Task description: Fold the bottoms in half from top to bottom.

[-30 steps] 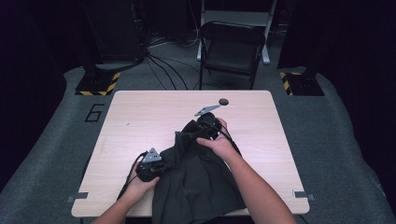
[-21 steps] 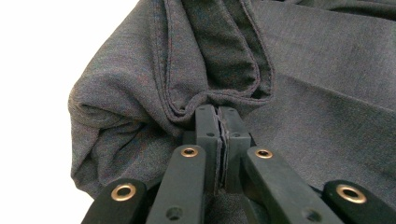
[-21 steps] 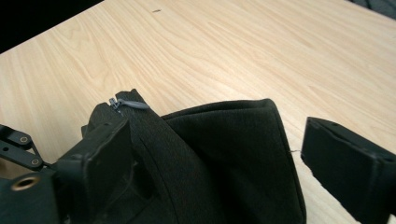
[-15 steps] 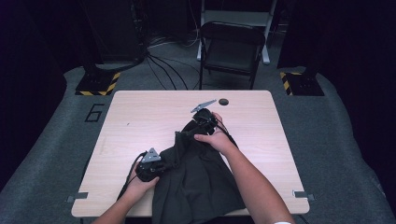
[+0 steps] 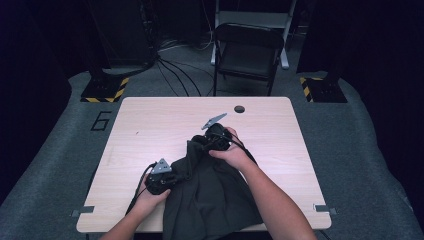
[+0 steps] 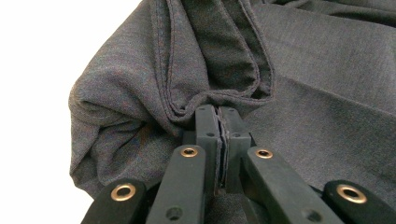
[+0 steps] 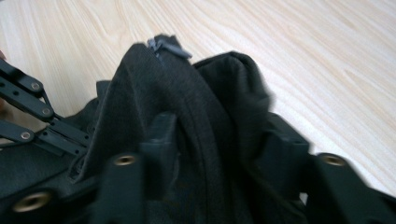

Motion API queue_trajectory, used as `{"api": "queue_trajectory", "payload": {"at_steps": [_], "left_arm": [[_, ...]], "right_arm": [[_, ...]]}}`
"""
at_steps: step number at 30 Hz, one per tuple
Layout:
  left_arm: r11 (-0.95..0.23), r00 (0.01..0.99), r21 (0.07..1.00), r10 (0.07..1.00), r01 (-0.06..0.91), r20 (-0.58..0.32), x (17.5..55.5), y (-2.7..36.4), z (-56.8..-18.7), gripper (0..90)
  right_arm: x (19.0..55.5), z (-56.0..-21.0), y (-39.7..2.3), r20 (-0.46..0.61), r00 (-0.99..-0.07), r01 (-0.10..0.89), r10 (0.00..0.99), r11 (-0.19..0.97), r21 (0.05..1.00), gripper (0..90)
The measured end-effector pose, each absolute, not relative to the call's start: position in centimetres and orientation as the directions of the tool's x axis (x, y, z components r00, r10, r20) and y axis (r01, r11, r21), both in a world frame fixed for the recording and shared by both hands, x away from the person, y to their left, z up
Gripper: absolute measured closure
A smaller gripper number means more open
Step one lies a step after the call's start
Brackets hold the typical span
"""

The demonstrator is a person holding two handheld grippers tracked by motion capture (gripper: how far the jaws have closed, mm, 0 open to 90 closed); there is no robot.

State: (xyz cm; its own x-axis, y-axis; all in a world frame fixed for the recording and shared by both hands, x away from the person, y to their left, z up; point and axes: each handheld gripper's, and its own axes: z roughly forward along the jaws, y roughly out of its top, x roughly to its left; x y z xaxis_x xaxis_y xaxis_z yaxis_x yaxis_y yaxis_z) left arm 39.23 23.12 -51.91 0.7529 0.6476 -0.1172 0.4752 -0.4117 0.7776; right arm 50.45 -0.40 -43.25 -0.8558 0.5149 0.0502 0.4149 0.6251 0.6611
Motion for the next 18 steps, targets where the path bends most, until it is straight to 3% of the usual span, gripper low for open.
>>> {"api": "queue_trajectory", "payload": {"at_steps": [6, 9, 14, 18], "left_arm": [[-0.397, 0.746, 0.783, 0.655, 0.479, -0.124, 39.2, 23.1, -51.9, 87.4], [-0.372, 0.738, 0.783, 0.656, 0.499, -0.159, 39.1, 23.3, -51.8, 84.0], [-0.306, 0.72, 0.795, 0.658, 0.523, -0.221, 38.8, 23.8, -50.9, 65.6], [-0.292, 0.71, 0.81, 0.674, 0.509, -0.203, 38.5, 24.9, -49.3, 56.8]], "right_arm": [[50.1, -43.7, -0.2, 0.066, -0.851, 0.433, 0.521, 0.626, 0.649, 74.9], [49.9, -43.6, -0.4, 0.075, -0.849, 0.438, 0.522, 0.619, 0.652, 77.1], [49.9, -43.3, -1.0, 0.075, -0.845, 0.438, 0.529, 0.606, 0.664, 77.9], [49.7, -42.8, -1.8, 0.084, -0.842, 0.441, 0.533, 0.589, 0.677, 78.0]]}}
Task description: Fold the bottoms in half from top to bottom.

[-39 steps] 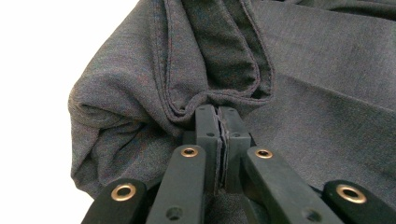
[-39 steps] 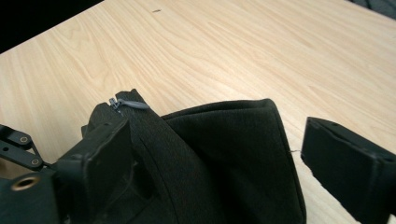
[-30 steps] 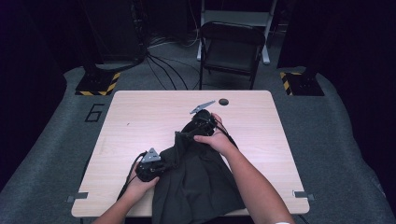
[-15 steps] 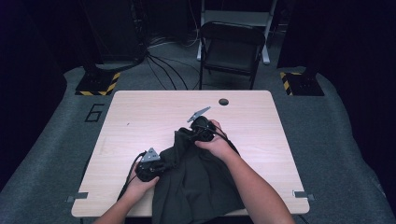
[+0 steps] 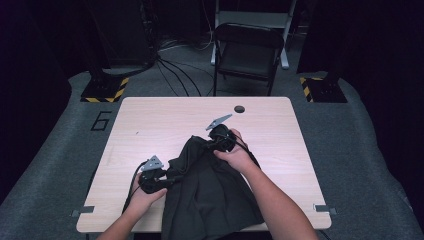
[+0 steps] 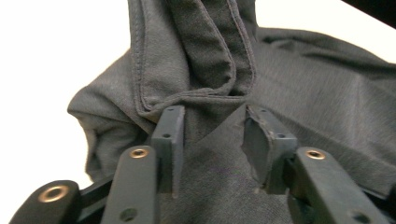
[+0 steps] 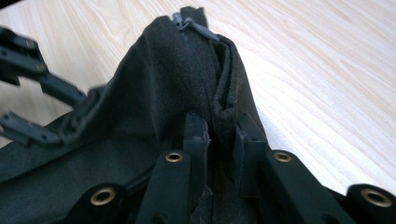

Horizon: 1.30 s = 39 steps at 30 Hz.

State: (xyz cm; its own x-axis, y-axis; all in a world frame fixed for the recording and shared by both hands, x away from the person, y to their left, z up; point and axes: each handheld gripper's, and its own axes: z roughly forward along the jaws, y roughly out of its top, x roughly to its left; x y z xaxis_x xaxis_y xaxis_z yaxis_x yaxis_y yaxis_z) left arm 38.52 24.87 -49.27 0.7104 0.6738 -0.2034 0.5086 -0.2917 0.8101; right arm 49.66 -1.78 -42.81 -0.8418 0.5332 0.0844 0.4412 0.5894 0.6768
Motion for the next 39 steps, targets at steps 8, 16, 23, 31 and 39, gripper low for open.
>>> {"api": "queue_trajectory", "payload": {"at_steps": [8, 16, 23, 31, 39], "left_arm": [[-0.302, 0.697, 0.826, 0.702, 0.476, -0.146, 38.4, 26.3, -47.0, 51.0], [-0.259, 0.669, 0.84, 0.727, 0.478, -0.156, 39.8, 26.5, -45.1, 45.1], [-0.246, 0.625, 0.806, 0.759, 0.538, -0.185, 42.2, 25.2, -46.0, 47.5], [-0.264, 0.618, 0.774, 0.76, 0.576, -0.201, 43.2, 25.3, -46.5, 80.8], [-0.246, 0.622, 0.833, 0.77, 0.496, -0.142, 44.3, 25.7, -42.3, 87.2]], "right_arm": [[49.1, -42.4, -2.9, 0.087, -0.84, 0.438, 0.535, 0.575, 0.691, 78.1], [48.7, -42.1, -3.2, 0.069, -0.848, 0.415, 0.526, 0.577, 0.703, 78.1], [48.3, -42.0, -3.5, 0.068, -0.851, 0.41, 0.521, 0.576, 0.708, 78.0], [47.9, -41.8, -5.0, 0.048, -0.845, 0.404, 0.533, 0.577, 0.71, 77.9], [47.8, -41.2, -6.5, 0.046, -0.83, 0.408, 0.556, 0.549, 0.729, 77.7]]}}
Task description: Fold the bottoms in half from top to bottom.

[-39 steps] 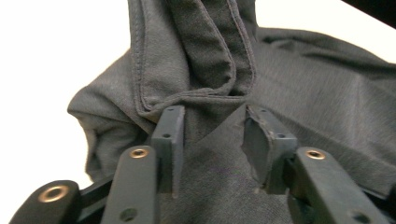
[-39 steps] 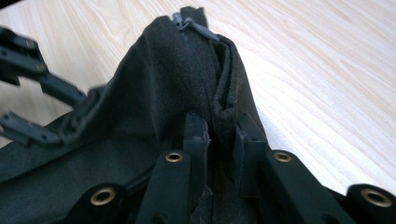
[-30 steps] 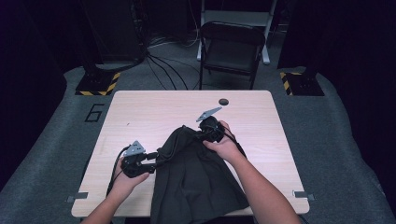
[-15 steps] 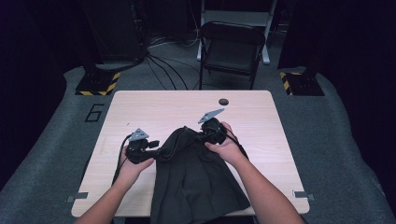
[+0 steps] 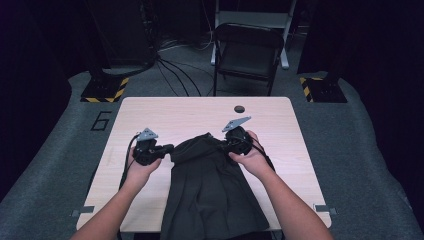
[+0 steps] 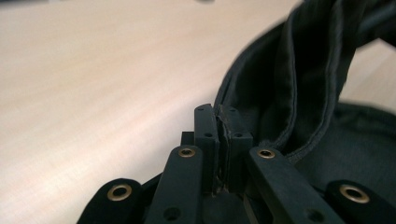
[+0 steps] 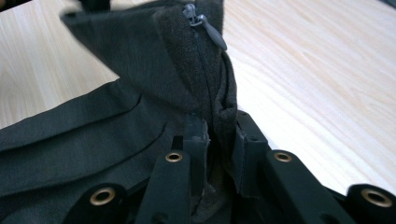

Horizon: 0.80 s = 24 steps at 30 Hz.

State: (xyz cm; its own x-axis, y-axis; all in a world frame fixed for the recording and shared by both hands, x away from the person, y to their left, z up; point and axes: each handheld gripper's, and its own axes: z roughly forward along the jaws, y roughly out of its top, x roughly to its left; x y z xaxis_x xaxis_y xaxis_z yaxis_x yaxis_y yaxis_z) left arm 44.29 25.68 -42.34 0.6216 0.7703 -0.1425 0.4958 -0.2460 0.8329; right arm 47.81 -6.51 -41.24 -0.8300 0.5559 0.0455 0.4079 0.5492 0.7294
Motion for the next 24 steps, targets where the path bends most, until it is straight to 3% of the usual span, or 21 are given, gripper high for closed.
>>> {"api": "queue_trajectory", "payload": {"at_steps": [7, 11, 17, 24], "left_arm": [[-0.251, 0.624, 0.87, 0.777, 0.424, -0.08, 46.3, 25.0, -37.6, 90.0], [-0.173, 0.609, 0.888, 0.781, 0.426, -0.14, 47.0, 25.2, -36.4, 90.0], [-0.237, 0.628, 0.854, 0.768, 0.463, -0.127, 47.1, 24.1, -38.2, 89.7], [-0.271, 0.627, 0.83, 0.77, 0.487, -0.117, 47.5, 23.4, -39.9, 82.7]], "right_arm": [[47.8, -39.1, -7.5, 0.035, -0.824, 0.388, 0.565, 0.519, 0.762, 77.5], [47.9, -38.8, -7.8, 0.029, -0.827, 0.389, 0.561, 0.536, 0.749, 77.8], [47.7, -39.7, -8.2, 0.002, -0.831, 0.38, 0.557, 0.565, 0.732, 78.8], [47.6, -39.5, -8.4, -0.001, -0.835, 0.367, 0.55, 0.559, 0.743, 79.2]]}}
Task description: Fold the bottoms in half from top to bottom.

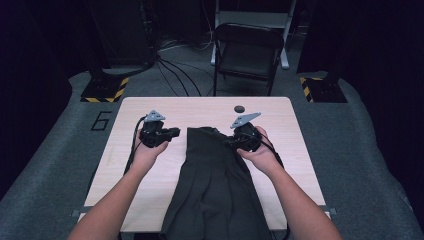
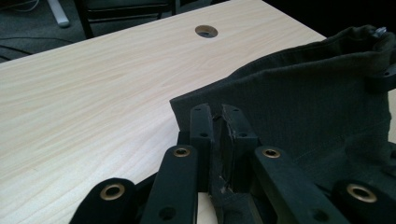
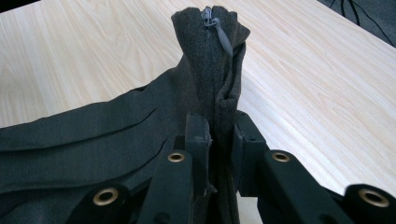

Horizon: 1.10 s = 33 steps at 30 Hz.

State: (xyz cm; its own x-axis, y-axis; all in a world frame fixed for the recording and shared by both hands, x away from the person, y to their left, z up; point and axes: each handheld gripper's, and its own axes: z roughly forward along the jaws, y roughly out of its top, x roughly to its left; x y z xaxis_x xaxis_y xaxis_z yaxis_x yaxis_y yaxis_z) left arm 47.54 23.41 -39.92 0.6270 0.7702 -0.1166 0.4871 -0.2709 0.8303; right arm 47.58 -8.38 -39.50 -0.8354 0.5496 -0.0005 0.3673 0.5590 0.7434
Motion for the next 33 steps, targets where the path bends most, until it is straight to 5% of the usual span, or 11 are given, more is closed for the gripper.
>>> {"api": "queue_trajectory", "payload": {"at_steps": [14, 33], "left_arm": [[-0.27, 0.636, 0.827, 0.761, 0.494, -0.132, 47.2, 22.8, -40.0, 66.9], [-0.27, 0.637, 0.825, 0.759, 0.496, -0.135, 47.5, 23.2, -40.2, 63.0]], "right_arm": [[48.2, -38.8, -8.2, -0.02, -0.823, 0.365, 0.568, 0.556, 0.747, 80.0], [51.2, -36.7, -5.6, -0.029, -0.788, 0.388, 0.615, 0.533, 0.752, 80.4]]}}
